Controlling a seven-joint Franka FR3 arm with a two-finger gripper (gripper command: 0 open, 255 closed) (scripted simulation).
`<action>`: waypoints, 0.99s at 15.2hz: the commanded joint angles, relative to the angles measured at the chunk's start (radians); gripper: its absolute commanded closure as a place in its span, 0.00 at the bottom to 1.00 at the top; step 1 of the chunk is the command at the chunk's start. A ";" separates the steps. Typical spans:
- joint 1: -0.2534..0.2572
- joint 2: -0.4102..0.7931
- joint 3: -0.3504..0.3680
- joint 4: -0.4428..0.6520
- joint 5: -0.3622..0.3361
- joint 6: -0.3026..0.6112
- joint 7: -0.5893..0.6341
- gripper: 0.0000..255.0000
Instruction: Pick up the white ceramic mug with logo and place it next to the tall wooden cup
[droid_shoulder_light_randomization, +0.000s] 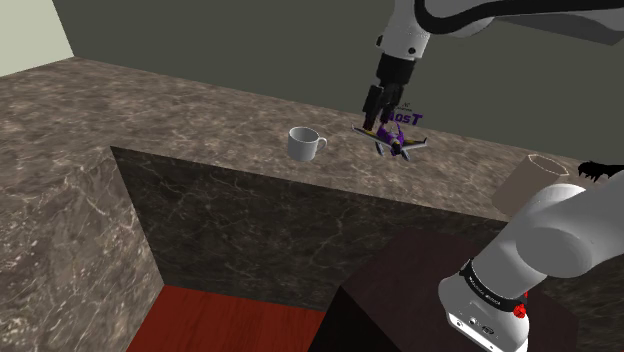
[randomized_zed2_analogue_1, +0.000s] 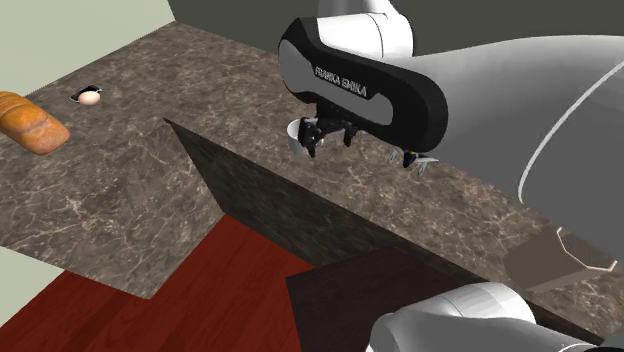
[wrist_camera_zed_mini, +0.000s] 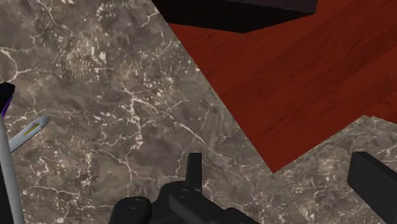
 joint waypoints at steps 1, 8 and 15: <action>0.001 0.073 0.022 0.030 -0.009 0.049 0.029 0.00; -0.001 0.337 0.070 0.177 -0.079 0.173 0.124 0.00; 0.021 0.613 0.083 0.394 -0.180 0.230 0.225 0.00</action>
